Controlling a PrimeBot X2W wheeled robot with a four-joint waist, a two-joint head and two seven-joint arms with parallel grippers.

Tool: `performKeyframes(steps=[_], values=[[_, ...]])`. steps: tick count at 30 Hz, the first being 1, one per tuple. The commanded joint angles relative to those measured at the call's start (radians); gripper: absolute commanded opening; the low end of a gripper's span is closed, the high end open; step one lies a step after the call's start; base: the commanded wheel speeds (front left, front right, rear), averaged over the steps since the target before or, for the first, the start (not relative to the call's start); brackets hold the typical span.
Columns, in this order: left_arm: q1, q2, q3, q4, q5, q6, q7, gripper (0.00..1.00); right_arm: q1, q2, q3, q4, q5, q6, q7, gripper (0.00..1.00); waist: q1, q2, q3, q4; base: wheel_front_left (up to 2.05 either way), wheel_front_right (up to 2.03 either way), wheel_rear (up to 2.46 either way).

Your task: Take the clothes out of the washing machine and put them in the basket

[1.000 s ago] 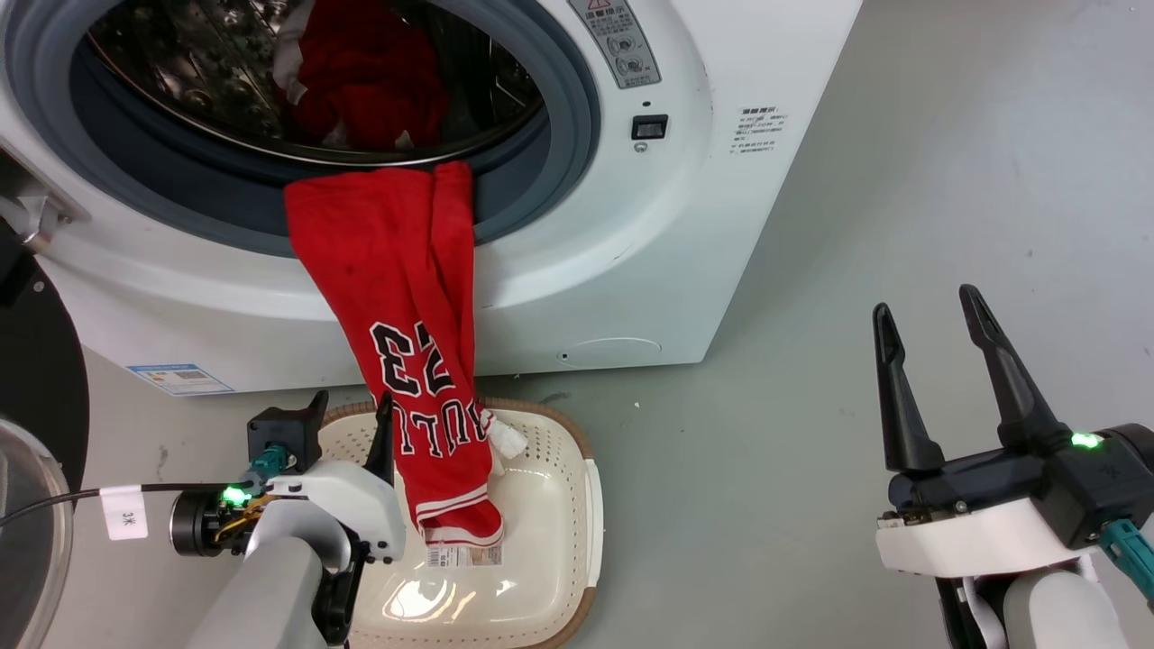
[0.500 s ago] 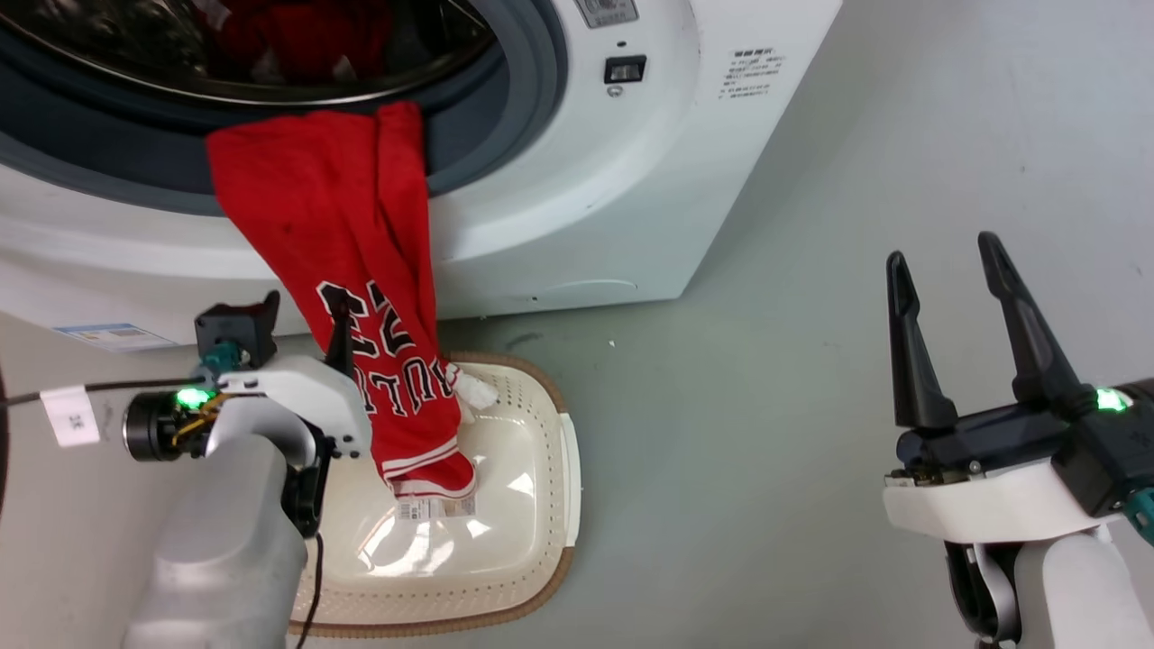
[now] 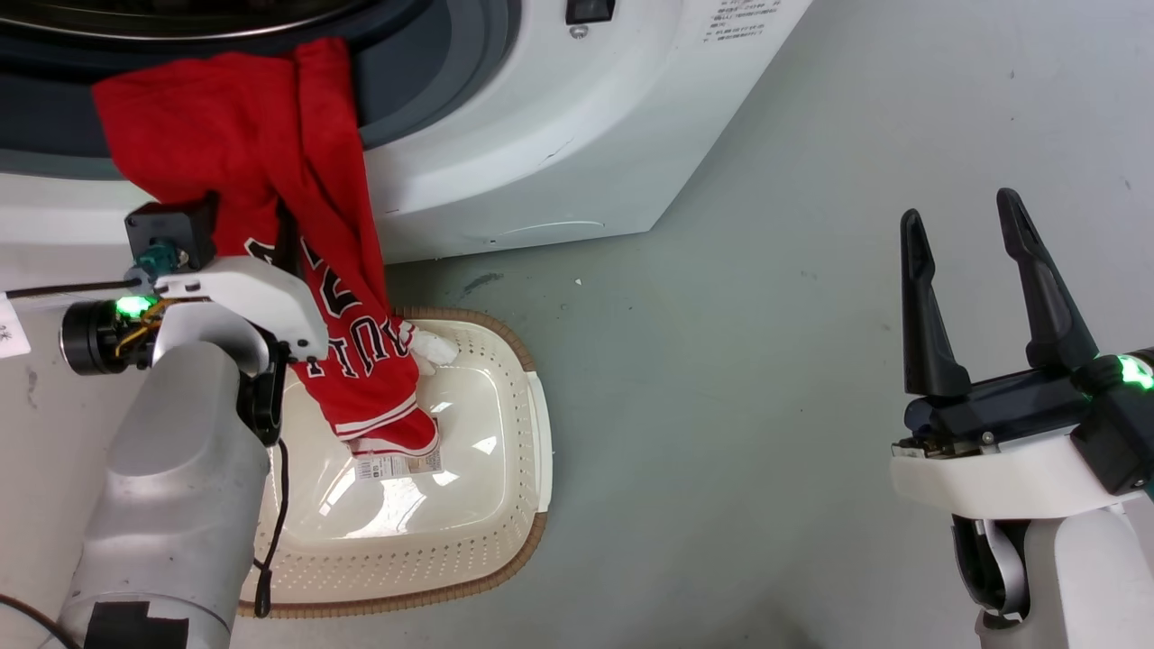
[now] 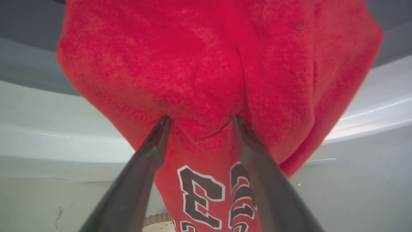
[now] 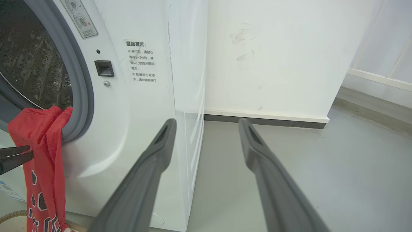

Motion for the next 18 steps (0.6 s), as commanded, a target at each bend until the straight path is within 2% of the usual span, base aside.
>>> performKeyframes(steps=[1, 13, 14, 15, 16, 18], values=[[-0.012, 0.004, 0.004, -0.003, 0.008, 0.004, -0.003, 1.00, -0.010, 0.001, 0.001, -0.005, 0.006, -0.001, -0.002, 1.00, -0.0001, -0.0001, 0.004, -0.001, 0.00, 0.00, 0.00], [-0.020, -0.011, 0.057, -0.023, 0.044, -0.011, -0.003, 1.00, -0.021, 0.001, 0.002, -0.001, 0.001, -0.001, -0.002, 1.00, -0.0001, -0.0001, 0.009, 0.001, 0.00, 0.00, 0.00], [-0.022, -0.012, 0.059, -0.017, 0.045, -0.014, -0.003, 0.91, -0.022, 0.001, 0.002, -0.001, 0.000, -0.001, -0.002, 1.00, -0.0001, -0.0001, 0.009, 0.001, 0.00, 0.00, 0.00], [-0.024, -0.013, 0.063, -0.014, 0.048, -0.019, -0.003, 0.27, -0.022, 0.001, 0.002, 0.000, -0.001, -0.001, -0.002, 1.00, -0.0001, -0.0001, 0.009, 0.002, 0.00, 0.00, 0.00], [-0.024, -0.014, 0.064, -0.011, 0.052, -0.022, -0.003, 0.00, -0.021, 0.001, 0.002, 0.001, -0.002, -0.001, -0.002, 1.00, -0.0001, -0.0001, 0.009, 0.002, 0.00, 0.00, 0.00], [-0.023, -0.017, 0.070, 0.001, 0.051, -0.034, -0.003, 0.00, -0.020, 0.001, 0.005, 0.004, -0.002, -0.001, -0.002, 1.00, -0.0001, -0.0001, 0.007, 0.001, 0.00, 0.00, 0.00]])
